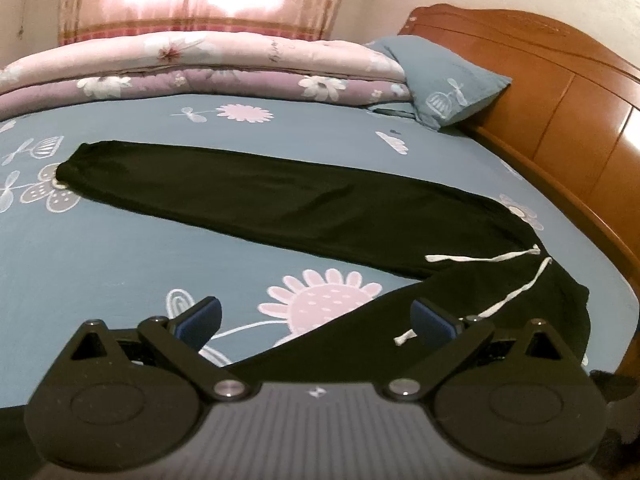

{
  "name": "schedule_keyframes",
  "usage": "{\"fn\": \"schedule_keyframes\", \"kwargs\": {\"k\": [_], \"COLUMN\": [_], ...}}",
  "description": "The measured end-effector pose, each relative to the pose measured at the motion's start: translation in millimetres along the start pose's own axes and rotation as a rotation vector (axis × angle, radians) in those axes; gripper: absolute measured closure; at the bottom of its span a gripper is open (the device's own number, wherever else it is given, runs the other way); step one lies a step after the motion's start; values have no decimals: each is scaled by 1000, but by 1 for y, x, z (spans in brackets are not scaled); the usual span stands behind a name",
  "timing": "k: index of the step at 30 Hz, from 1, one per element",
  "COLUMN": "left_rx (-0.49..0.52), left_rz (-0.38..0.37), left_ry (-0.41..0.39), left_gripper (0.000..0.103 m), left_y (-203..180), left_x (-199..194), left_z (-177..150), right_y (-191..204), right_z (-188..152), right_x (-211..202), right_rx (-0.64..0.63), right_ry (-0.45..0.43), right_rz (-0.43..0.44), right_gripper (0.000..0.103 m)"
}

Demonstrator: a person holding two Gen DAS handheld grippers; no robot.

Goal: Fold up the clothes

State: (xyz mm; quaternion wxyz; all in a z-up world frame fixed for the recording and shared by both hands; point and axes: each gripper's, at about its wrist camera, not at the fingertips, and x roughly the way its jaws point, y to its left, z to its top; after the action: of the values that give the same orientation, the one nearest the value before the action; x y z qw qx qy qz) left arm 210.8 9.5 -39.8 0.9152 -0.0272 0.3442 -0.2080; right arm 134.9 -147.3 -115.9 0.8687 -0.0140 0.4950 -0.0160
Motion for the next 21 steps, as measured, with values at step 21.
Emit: {"fn": "schedule_keyframes", "kwargs": {"k": [21], "left_rx": [53], "left_rz": [-136], "left_ry": [218], "left_gripper": [3], "left_y": [-51], "left_x": [59], "left_z": [-31], "right_y": [-110], "right_z": [27], "right_x": [0], "right_rx": [276], "right_ry": [-239], "right_rz": [-60], "right_gripper": [1]}}
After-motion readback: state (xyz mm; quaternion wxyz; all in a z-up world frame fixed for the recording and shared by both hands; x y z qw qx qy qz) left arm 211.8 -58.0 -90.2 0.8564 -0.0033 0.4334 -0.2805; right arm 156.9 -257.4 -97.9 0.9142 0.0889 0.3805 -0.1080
